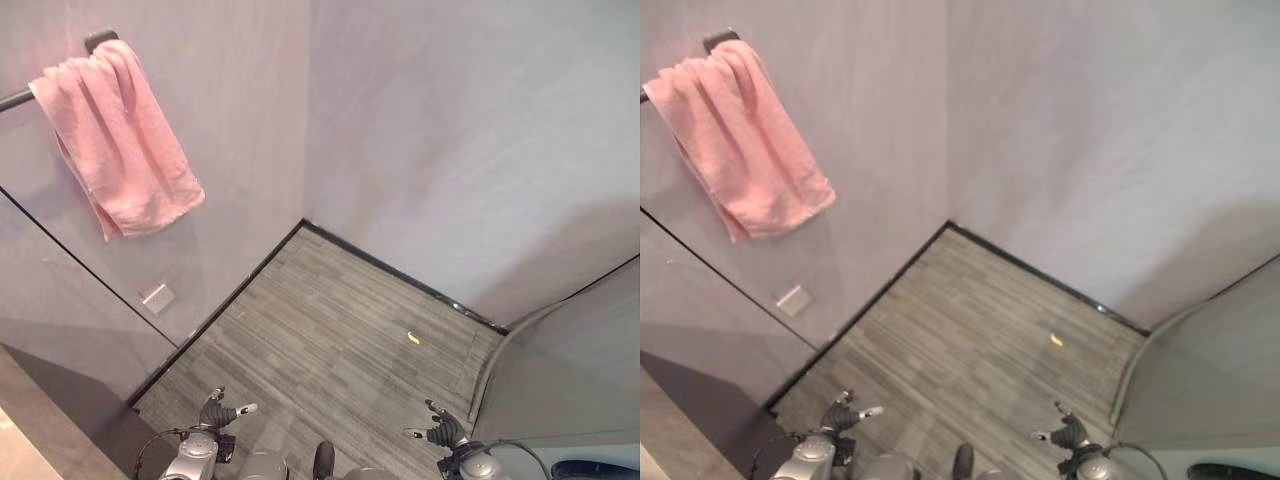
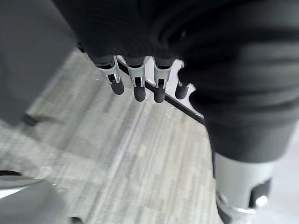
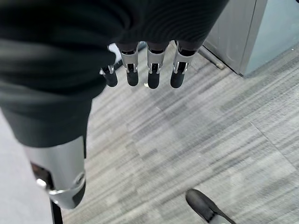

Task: Put brush and paste in cup on sink, flatten towel.

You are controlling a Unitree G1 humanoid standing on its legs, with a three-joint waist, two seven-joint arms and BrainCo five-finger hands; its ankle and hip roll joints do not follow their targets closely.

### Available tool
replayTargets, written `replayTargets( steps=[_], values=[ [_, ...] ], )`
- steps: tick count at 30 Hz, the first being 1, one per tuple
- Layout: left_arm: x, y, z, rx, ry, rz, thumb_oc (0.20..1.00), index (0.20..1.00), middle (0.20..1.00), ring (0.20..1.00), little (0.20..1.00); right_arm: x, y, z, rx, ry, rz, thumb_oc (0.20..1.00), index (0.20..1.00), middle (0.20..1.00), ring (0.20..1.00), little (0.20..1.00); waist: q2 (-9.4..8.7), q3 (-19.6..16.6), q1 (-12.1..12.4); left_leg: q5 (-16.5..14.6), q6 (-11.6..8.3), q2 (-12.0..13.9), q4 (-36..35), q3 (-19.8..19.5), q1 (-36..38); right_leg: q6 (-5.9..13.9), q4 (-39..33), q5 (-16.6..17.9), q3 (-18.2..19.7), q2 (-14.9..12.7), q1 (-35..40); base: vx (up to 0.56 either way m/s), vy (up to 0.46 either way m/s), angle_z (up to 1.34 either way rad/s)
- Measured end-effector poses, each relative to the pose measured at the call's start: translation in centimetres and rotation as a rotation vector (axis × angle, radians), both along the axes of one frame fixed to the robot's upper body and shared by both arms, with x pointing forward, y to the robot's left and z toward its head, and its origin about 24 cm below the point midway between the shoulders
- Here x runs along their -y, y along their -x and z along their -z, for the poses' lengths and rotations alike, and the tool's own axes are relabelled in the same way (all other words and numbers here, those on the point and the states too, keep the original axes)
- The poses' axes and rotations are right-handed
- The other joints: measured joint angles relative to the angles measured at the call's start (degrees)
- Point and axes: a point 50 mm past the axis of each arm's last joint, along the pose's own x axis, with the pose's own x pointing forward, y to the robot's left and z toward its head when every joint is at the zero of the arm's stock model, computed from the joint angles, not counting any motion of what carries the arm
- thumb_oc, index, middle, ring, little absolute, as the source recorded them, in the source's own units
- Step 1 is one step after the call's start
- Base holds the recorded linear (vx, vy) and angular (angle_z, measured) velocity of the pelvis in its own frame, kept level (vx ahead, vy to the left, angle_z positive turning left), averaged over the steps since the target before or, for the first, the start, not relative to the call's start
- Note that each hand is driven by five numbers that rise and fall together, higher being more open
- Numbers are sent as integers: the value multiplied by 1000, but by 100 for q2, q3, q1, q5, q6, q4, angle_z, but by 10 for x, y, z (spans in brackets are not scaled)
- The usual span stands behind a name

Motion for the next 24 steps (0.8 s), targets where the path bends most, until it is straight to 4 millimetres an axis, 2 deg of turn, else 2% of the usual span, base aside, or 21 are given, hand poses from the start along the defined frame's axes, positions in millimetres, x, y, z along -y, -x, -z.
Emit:
replayTargets(
  steps=[1,2,3,4,5,6,7,8,9,10,12,13,14,15,17,18,19,21,22,23,24],
  values=[
    [0,-5,-2,14,-3,6,1000,1000,1000,1000,1000,1,-2,-1,6,0,8,1000,1000,1000,1000,1000,-91,48,-43,-207,89,243,-866,672,47,46,-268,-20,-155,-96,74,243,154,137],
    [8,-24,-10,68,10,32,1000,1000,1000,1000,1000,10,-13,-7,36,21,26,1000,1000,1000,1000,1000,-158,300,-76,-167,88,108,-3180,1299,0,317,-380,-8,-434,-344,53,276,190,147],
    [9,-29,-14,88,11,40,1000,1000,1000,1000,1000,14,-27,-14,73,34,23,1000,1000,1000,1000,1000,-87,396,-70,106,21,-81,-4645,1398,-150,583,-409,-61,-483,-400,40,311,168,112],
    [10,-27,-12,81,9,44,1000,1000,1000,1000,1000,14,-36,-18,97,39,18,1000,1000,1000,1000,1000,25,431,-45,330,-75,-78,-4875,1342,-390,676,-357,-230,-505,-380,102,302,146,26],
    [13,-20,-9,59,7,59,1000,1000,1000,1000,1000,15,-40,-20,107,43,18,1000,1000,1000,1000,1000,184,419,40,661,-255,93,-4832,1635,-641,746,-365,-339,-513,-263,199,213,134,-12],
    [13,-13,-5,40,9,56,1000,1000,1000,1000,1000,14,-43,-22,120,42,11,1000,1000,1000,1000,1000,320,397,105,850,-303,301,-4731,2146,-783,732,-403,-330,-566,-155,354,255,219,-16],
    [11,-6,-3,21,7,51,1000,1000,1000,1000,1000,10,-43,-23,132,36,-1,1000,1000,1000,1000,1000,423,371,109,994,-72,473,-4201,2194,-877,655,-343,-424,-621,-27,614,280,234,-29],
    [9,-1,-1,11,4,47,1000,1000,1000,1000,1000,7,-45,-23,132,37,-11,1000,1000,1000,1000,1000,467,244,184,1017,148,444,-3961,1960,-773,697,-248,-574,-486,-20,721,336,235,-46],
    [7,6,1,-4,3,40,1000,1000,1000,1000,1000,7,-37,-18,109,37,-5,1000,1000,1000,1000,1000,388,112,219,1039,242,349,-3900,1737,-624,626,-149,-675,-384,-79,740,256,182,-62],
    [7,11,3,-18,4,36,1000,1000,1000,1000,1000,7,-36,-18,111,36,-1,1000,1000,1000,1000,1000,353,-41,174,1044,268,243,-3875,1772,-457,666,-63,-769,-329,-134,782,231,174,-41],
    [7,9,2,-9,6,29,1000,1000,1000,1000,1000,8,-28,-14,87,40,13,1000,1000,1000,1000,1000,327,-112,25,1417,889,39,-4333,1796,25,928,276,-958,-336,-274,929,176,146,-13],
    [7,7,1,-2,6,31,1000,1000,1000,1000,1000,7,-20,-10,65,35,18,1000,1000,1000,1000,1000,253,-155,-8,1442,1017,-28,-4496,1828,254,1092,638,-1045,-361,-387,883,178,160,-7],
    [7,2,-2,18,6,38,1000,1000,1000,1000,1000,6,-14,-7,49,30,23,1000,1000,1000,1000,1000,192,-196,-18,1361,1111,-65,-4512,1810,342,1231,964,-1119,-407,-473,798,174,159,2],
    [7,-3,-5,39,6,40,1000,1000,1000,1000,1000,5,-8,-5,34,25,27,1000,1000,1000,1000,1000,121,-243,-18,1225,1122,-127,-4473,1770,365,1290,1188,-1106,-471,-537,750,111,102,13],
    [6,-17,-12,78,0,51,1000,1000,1000,1000,1000,-2,-8,-2,30,6,27,1000,1000,1000,1000,1000,27,-287,17,1100,1240,-239,-4492,1669,531,1492,2094,-1319,-523,-812,399,185,184,20],
    [4,-20,-14,90,-3,54,1000,1000,1000,1000,1000,-5,-11,-3,38,-1,20,1000,1000,1000,1000,1000,21,-289,35,994,1244,-303,-4486,1571,605,1616,2292,-1161,-553,-852,373,231,251,48],
    [3,-22,-17,107,-7,59,1000,1000,1000,1000,1000,-6,-14,-4,42,-4,11,1000,1000,1000,1000,1000,27,-292,41,916,1304,-413,-4500,1444,764,1766,3149,-1072,-556,-1043,147,115,139,58],
    [-2,-19,-16,95,-16,51,1000,1000,1000,1000,1000,-9,-20,-7,60,-11,2,1000,1000,1000,1000,1000,54,-280,10,800,1313,-463,-4464,1246,885,1935,4271,-760,-254,-1155,-314,162,75,67],
    [-1,-17,-15,91,-16,58,1000,1000,1000,1000,1000,-11,-20,-7,65,-19,-2,1000,1000,1000,1000,1000,91,-266,33,707,1340,-498,-4476,1024,950,1936,4546,-908,-144,-1121,-537,206,24,54],
    [-4,-14,-14,79,-21,52,1000,1000,1000,1000,1000,-13,-23,-10,80,-31,-12,1000,1000,1000,1000,1000,124,-242,19,651,1395,-452,-4469,895,976,1751,4561,-1193,19,-969,-758,163,-20,58],
    [-5,-11,-12,67,-24,52,1000,1000,1000,1000,1000,-15,-25,-12,93,-36,-18,1000,1000,1000,1000,1000,201,-192,-13,654,1391,-417,-4474,747,1007,1689,4276,-1304,136,-811,-893,106,-29,65]
  ],
)
